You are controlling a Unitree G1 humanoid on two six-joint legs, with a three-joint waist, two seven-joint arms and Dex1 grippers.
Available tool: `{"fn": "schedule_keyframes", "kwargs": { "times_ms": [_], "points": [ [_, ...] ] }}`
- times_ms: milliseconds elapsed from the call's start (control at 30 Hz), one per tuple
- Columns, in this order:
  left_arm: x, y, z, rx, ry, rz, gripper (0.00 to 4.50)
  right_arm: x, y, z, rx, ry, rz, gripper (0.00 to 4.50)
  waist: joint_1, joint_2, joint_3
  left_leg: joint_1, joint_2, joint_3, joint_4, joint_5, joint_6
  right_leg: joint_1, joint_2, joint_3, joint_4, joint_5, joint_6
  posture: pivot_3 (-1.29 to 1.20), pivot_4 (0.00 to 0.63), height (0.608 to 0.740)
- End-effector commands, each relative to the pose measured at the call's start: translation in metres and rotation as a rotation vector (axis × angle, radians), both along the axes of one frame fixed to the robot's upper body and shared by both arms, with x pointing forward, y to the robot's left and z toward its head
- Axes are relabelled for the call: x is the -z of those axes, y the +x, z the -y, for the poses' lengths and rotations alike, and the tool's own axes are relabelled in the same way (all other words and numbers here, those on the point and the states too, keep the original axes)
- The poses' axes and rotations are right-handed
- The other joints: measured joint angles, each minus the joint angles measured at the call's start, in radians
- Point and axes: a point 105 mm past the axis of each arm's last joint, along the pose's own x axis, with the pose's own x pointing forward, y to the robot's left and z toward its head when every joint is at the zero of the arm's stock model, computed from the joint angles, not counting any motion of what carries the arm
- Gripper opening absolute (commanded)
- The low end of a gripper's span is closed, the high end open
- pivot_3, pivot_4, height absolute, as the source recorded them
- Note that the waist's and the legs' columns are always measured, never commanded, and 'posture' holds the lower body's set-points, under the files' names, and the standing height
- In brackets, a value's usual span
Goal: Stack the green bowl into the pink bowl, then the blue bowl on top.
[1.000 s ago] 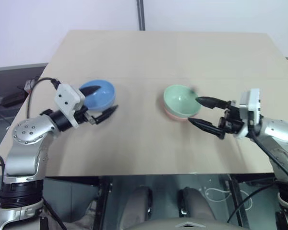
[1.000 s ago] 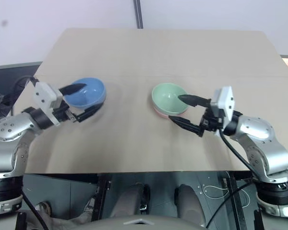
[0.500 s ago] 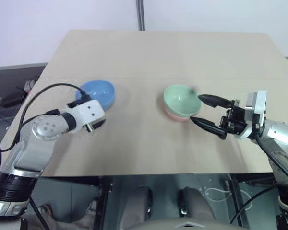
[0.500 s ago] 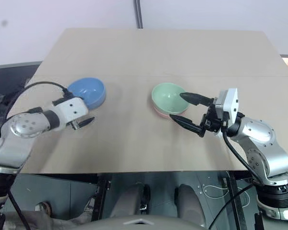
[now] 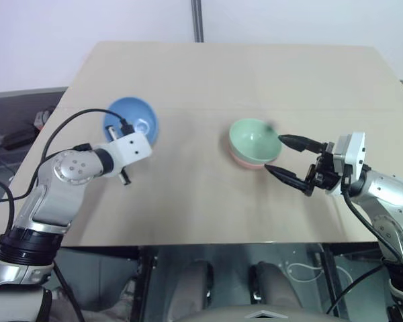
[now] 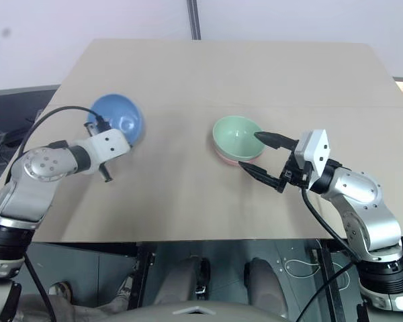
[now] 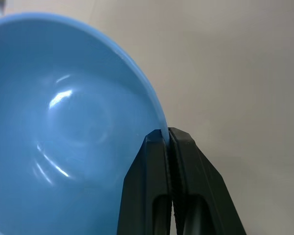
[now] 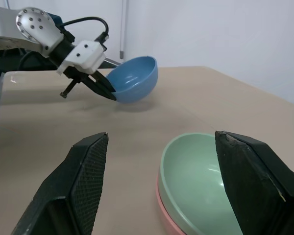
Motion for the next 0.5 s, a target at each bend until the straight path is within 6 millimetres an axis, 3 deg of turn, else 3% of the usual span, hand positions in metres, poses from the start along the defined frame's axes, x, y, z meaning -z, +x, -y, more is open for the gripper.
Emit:
{"fn": "schedule_keyframes", "kwargs": {
  "times_ms": [33,67,167,233,433,500],
  "points": [
    [-0.049,-0.009,0.063,0.284,-0.074,0.122,0.02,-0.01,-0.008,0.0,0.013,0.017,0.046,3.78,0.007,-0.001,0.0,-0.001,0.0,0.0,0.001,0.0,0.0,0.0,0.0,0.0,0.0,0.0,0.0,0.0,0.15,0.74],
    [-0.054,-0.01,0.073,0.322,-0.084,0.131,0.02,-0.01,-0.009,0.001,0.019,0.018,0.045,3.78,0.012,-0.001,0.0,-0.001,0.0,0.0,0.001,0.0,0.0,0.0,0.0,0.0,0.0,0.0,0.0,0.0,0.15,0.74],
    [-0.068,-0.013,0.125,0.527,-0.129,0.151,0.02,-0.008,-0.014,0.01,0.071,0.02,0.039,3.78,0.026,-0.001,0.0,-0.001,-0.001,-0.001,0.004,0.0,0.0,0.001,0.001,-0.001,0.001,0.0,0.0,0.0,0.15,0.74],
    [-0.069,-0.013,0.143,0.603,-0.131,0.157,0.02,-0.008,-0.015,0.014,0.1,0.023,0.038,3.78,0.021,-0.001,0.0,-0.001,-0.002,-0.001,0.005,0.0,0.0,0.002,0.001,-0.001,0.001,0.0,0.0,0.0,0.15,0.74],
    [-0.06,-0.011,0.176,0.759,-0.111,0.139,0.02,-0.01,-0.019,0.02,0.163,0.029,0.053,3.78,0.005,-0.001,0.001,0.001,0.0,0.001,0.005,0.0,0.0,0.001,0.005,0.003,0.004,0.0,0.0,0.0,0.15,0.74],
    [-0.057,-0.008,0.183,0.794,-0.104,0.145,0.68,-0.009,-0.021,0.021,0.176,0.023,0.054,3.78,0.0,-0.001,0.001,0.001,0.001,0.001,0.005,0.0,0.0,0.0,0.005,0.003,0.006,0.0,0.0,0.0,0.15,0.74]
  ]
}}
